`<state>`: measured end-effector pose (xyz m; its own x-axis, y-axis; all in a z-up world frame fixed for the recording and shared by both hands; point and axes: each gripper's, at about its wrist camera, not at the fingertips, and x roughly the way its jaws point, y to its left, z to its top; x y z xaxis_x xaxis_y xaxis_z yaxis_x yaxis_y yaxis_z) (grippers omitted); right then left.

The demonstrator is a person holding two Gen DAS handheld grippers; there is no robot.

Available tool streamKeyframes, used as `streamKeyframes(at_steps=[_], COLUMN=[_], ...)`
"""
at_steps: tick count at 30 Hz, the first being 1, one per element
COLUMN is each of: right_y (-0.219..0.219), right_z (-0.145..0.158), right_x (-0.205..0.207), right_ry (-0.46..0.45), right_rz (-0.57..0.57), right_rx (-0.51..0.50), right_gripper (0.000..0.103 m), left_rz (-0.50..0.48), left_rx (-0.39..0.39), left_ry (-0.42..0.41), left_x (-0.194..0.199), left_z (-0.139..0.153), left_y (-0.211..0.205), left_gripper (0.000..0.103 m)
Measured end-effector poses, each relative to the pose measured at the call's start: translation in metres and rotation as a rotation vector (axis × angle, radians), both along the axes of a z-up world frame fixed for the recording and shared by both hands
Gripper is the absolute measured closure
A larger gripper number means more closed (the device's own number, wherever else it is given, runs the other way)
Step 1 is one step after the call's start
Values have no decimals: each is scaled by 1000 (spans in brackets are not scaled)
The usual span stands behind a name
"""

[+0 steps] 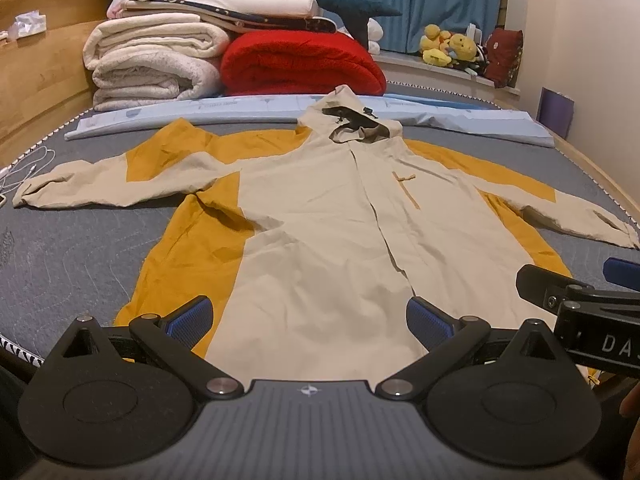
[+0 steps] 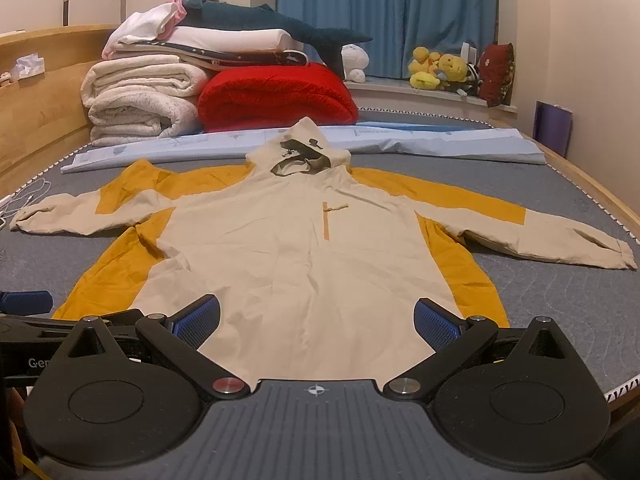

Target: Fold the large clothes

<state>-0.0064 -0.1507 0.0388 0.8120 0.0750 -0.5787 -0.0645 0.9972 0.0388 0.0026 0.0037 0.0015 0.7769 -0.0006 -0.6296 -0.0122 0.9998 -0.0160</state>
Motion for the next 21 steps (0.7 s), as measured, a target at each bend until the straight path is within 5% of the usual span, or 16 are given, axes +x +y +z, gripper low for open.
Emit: streamKeyframes(at_steps=[21], right_y=[-1], right_z=[-1], right_x=[2], right_ry=[-1], right_rz=[0], right_rx=[-7], right_gripper=[1], left_rz=[3], left_rx=[21], left_ry=[-9], left_x=[3], left_z=[-3], left_y=[-1], left_gripper=[0])
